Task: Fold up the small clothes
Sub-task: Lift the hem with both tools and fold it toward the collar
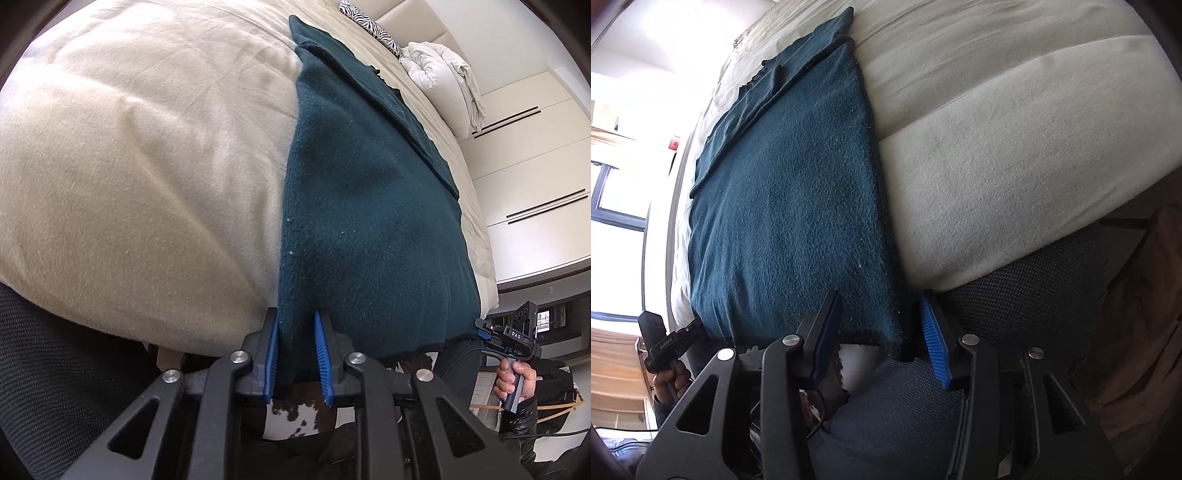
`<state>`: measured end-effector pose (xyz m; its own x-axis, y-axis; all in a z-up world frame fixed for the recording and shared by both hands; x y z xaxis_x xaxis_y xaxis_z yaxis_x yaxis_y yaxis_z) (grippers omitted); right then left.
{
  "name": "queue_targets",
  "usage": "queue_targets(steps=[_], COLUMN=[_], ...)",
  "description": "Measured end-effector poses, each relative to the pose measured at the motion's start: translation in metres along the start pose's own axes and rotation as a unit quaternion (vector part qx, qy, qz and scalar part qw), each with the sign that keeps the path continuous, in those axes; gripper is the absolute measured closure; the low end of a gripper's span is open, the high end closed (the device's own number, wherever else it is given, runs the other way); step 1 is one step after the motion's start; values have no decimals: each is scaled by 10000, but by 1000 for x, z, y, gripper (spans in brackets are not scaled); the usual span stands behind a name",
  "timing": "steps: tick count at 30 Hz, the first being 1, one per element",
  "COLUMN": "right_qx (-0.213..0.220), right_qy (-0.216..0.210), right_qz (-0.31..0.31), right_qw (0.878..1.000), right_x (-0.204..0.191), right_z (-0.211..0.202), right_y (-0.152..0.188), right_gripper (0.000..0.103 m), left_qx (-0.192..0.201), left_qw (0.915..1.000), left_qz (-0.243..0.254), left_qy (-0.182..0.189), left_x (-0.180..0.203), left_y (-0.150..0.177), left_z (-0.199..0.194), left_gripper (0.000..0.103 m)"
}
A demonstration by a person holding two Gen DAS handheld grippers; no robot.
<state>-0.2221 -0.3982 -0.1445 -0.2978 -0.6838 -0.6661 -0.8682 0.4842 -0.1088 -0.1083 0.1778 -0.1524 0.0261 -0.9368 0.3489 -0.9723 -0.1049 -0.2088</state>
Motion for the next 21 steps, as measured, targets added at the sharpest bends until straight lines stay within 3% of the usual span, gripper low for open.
queue_targets(steps=[6,10,16,21], right_qx=[-9,24,109,436], right_qy=[-110,-134,-301,-887], right_qz=[38,31,-160,-304], right_qw=[9999,9999,9994,9946], right_x=[4,7,-3,-19], right_z=[1,1,-7,-26], right_y=[3,5,8,1], right_gripper=[79,95,97,97], left_qx=[-103,-57,46,210], left_qw=[9997,9995,9987,9976], left_qz=[204,293,509,396], left_qy=[-58,-107,30,518], left_x=[7,11,16,17], left_y=[2,1,-1,-8], left_z=[2,-1,-13,-32], left_gripper=[90,96,97,97])
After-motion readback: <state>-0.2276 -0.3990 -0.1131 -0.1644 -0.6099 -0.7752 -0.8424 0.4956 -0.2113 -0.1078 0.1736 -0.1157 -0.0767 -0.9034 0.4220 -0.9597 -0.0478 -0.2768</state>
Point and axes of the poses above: each gripper's, at about its wrist camera, not at the fingertips, and z roughly the way its jaws point, x to its right, y to its underside, the point moved 2 cm from there along z, roughly the way its jaws point, and after that the axes turned 14 degrees about -y, right-handed, at the moved point
